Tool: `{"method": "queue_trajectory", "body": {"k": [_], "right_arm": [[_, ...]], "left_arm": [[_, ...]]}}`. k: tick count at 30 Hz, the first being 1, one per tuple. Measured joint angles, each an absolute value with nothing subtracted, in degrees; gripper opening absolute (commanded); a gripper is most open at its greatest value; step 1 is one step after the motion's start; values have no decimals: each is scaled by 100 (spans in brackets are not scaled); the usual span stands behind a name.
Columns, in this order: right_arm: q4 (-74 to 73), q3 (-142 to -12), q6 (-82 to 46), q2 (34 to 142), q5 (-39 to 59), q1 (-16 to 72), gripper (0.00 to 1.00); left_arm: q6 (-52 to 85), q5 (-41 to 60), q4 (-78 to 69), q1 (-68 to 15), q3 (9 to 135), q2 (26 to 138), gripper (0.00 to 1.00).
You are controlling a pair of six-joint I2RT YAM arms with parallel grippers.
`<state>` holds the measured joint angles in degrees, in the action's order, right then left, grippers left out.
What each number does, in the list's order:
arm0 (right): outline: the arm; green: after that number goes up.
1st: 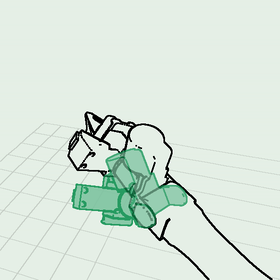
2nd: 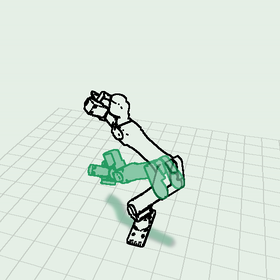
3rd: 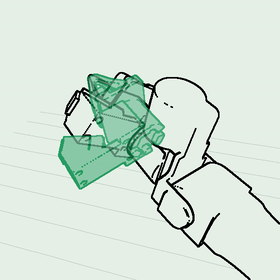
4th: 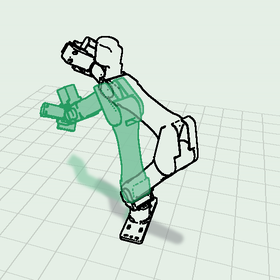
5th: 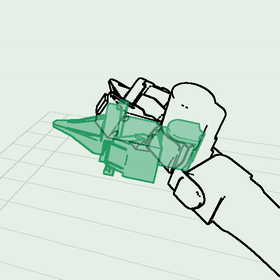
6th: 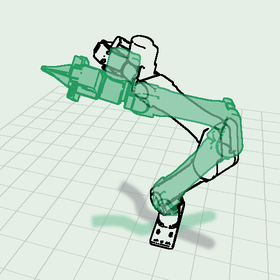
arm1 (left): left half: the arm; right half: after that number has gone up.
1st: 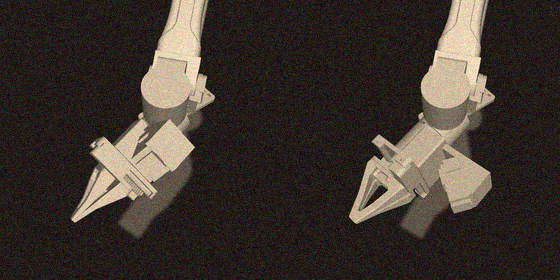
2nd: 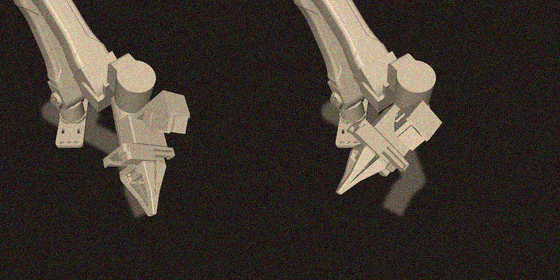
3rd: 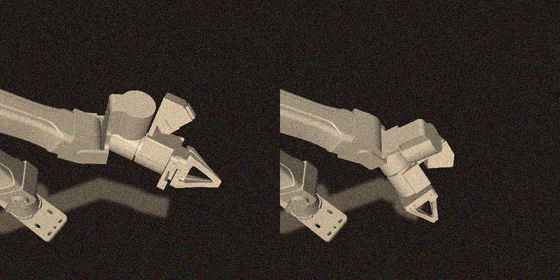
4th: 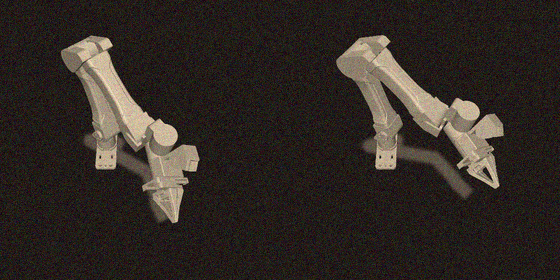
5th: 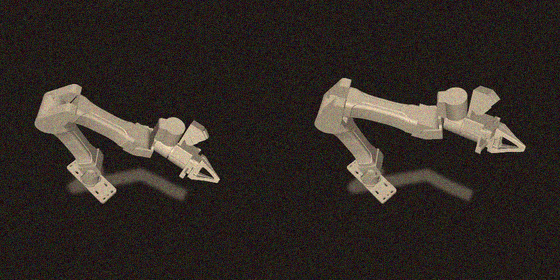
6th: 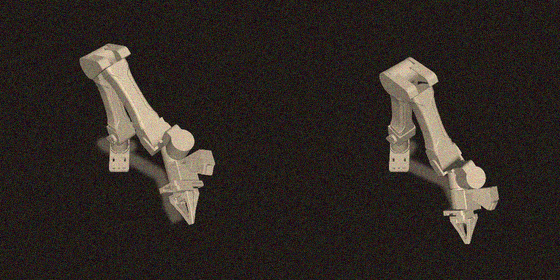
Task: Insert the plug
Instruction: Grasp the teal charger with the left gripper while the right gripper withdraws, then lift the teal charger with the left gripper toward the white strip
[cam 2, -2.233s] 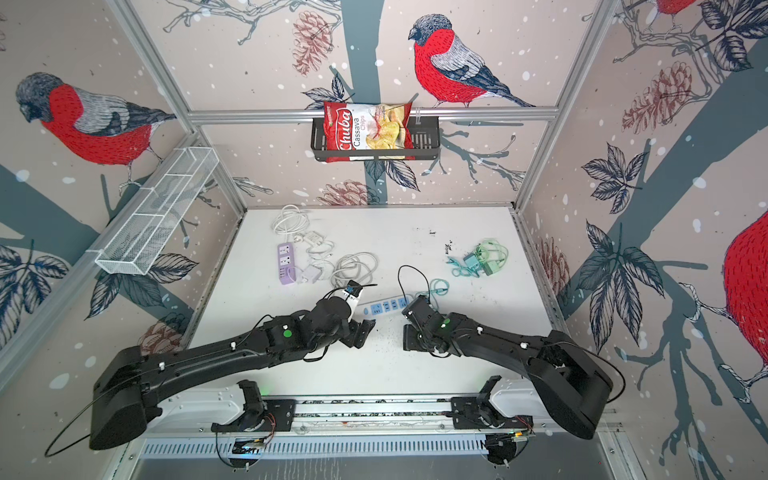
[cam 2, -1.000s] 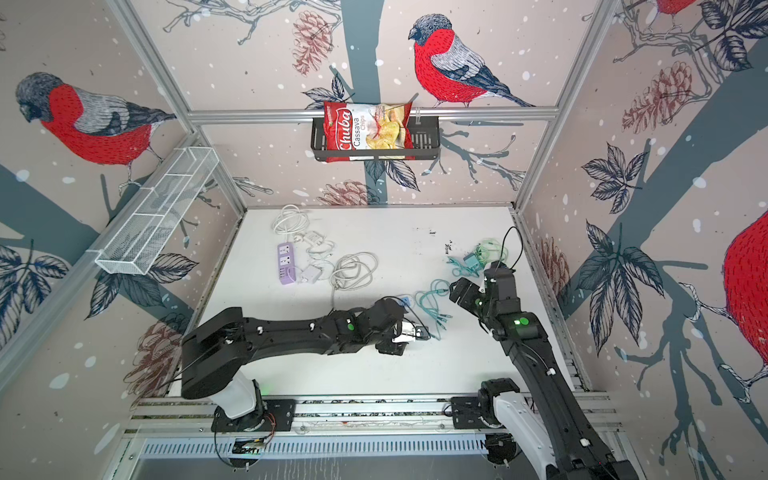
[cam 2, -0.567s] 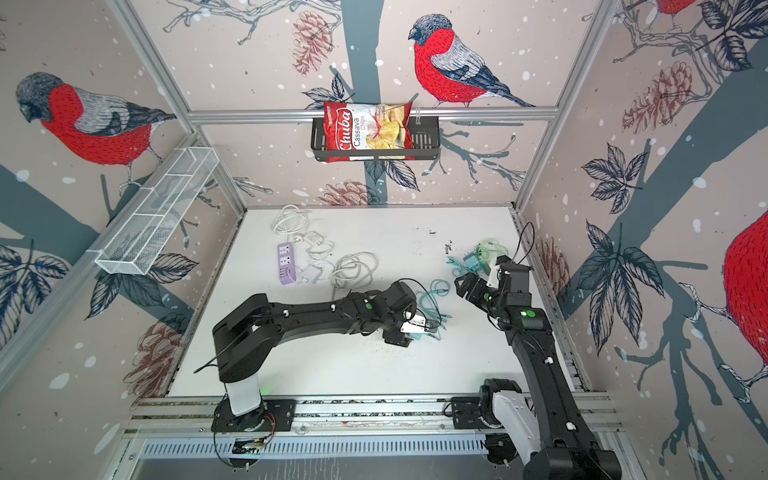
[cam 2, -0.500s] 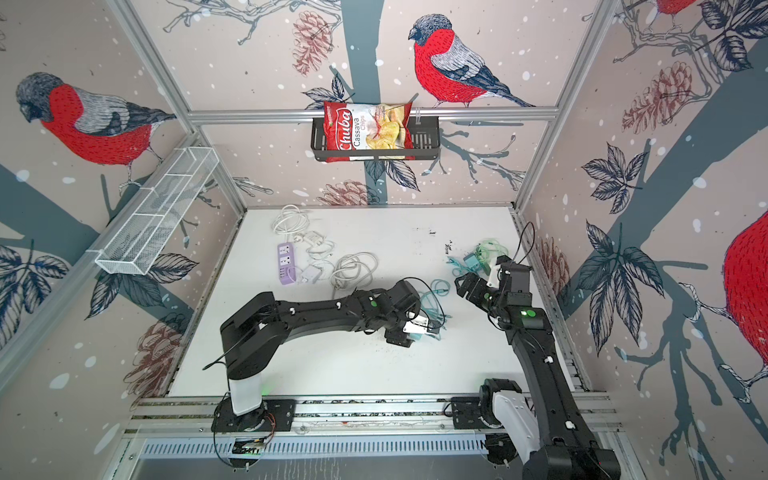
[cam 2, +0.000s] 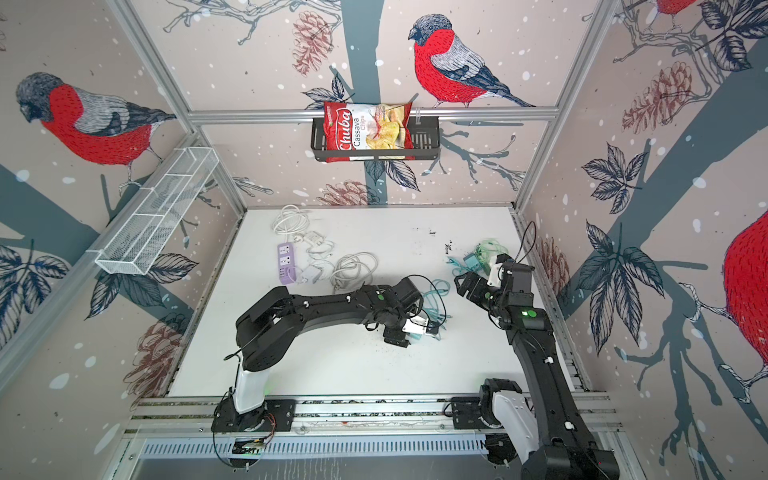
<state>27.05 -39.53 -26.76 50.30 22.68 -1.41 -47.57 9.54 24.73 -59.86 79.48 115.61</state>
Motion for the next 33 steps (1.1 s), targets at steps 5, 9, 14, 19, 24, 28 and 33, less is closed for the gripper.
{"method": "queue_trajectory", "body": {"k": [5, 9, 14, 19, 24, 28, 33], "right_arm": [[2705, -3942, -2676, 5024, 2268, -156, 89], [2705, -3942, -2676, 5024, 2268, -207, 89], [2703, -3942, -2676, 5024, 2268, -270, 89], [2703, -3940, -2676, 5024, 2268, -307, 89], [2709, -3940, -2679, 4976, 2263, -353, 89], [2714, -3942, -2698, 4836, 2222, -392, 89], [2716, -3940, -2773, 4700, 2215, -416, 89]], "left_arm": [[-4799, 1039, 2488, -5931, 8062, 11692, 78], [-4801, 1107, 2504, -5905, 8158, 11793, 73], [-4797, 1188, 2556, -5865, 8232, 11861, 67], [-4718, 1225, 2567, -5854, 8243, 11893, 63], [-4648, 1280, 2563, -5850, 8243, 11902, 55], [-4626, 1275, 2552, -5850, 8243, 11904, 47], [-4499, 1229, 2536, -5850, 8252, 11904, 36]]}}
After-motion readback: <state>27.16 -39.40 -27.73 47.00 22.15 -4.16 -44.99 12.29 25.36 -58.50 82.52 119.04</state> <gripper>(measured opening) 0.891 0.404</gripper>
